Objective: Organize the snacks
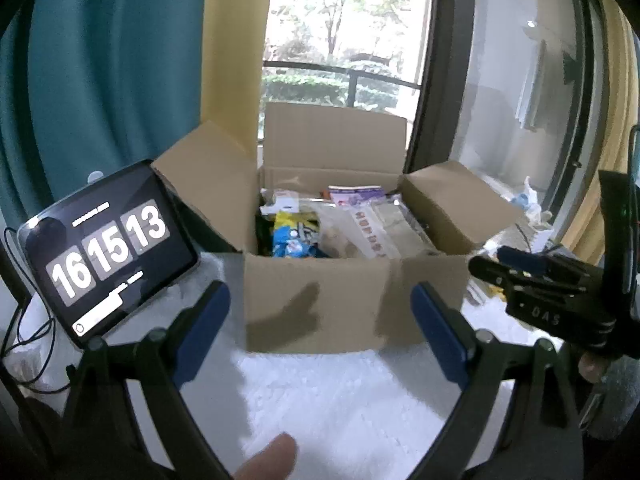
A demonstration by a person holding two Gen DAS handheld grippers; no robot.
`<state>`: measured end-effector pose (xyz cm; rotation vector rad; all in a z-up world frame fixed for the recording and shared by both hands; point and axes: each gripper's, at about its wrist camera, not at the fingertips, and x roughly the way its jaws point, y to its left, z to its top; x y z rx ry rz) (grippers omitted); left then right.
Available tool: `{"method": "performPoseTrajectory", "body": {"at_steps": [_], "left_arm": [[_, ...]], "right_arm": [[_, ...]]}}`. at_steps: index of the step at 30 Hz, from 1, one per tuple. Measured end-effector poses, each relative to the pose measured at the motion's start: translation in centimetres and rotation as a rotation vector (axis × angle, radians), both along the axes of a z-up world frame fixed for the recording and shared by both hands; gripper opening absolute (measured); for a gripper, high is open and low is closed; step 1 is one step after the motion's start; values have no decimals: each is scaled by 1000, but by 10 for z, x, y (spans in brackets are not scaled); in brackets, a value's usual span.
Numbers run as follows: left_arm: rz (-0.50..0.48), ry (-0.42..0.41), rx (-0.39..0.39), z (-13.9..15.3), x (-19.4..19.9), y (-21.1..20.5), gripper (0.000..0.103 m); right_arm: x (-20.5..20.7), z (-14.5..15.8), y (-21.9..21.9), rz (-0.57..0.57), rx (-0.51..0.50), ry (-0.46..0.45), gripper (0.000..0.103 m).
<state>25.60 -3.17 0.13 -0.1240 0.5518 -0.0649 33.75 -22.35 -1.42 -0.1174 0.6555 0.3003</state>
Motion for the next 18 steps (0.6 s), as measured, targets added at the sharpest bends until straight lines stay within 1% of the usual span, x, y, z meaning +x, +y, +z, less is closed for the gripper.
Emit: {"method": "performPoseTrajectory", "body": {"at_steps": [9, 14, 18], "left_arm": [[-10, -2, -10, -3, -37, -4, 93], [5, -24, 18, -1, -60, -8, 93], [11, -45, 18, 5, -80, -8, 93]], "right_arm": [[-44, 2, -6, -6, 6, -10, 54], [-68, 5, -7, -5, 10, -19, 54], [-90, 9, -10, -5, 16, -38, 54]]}}
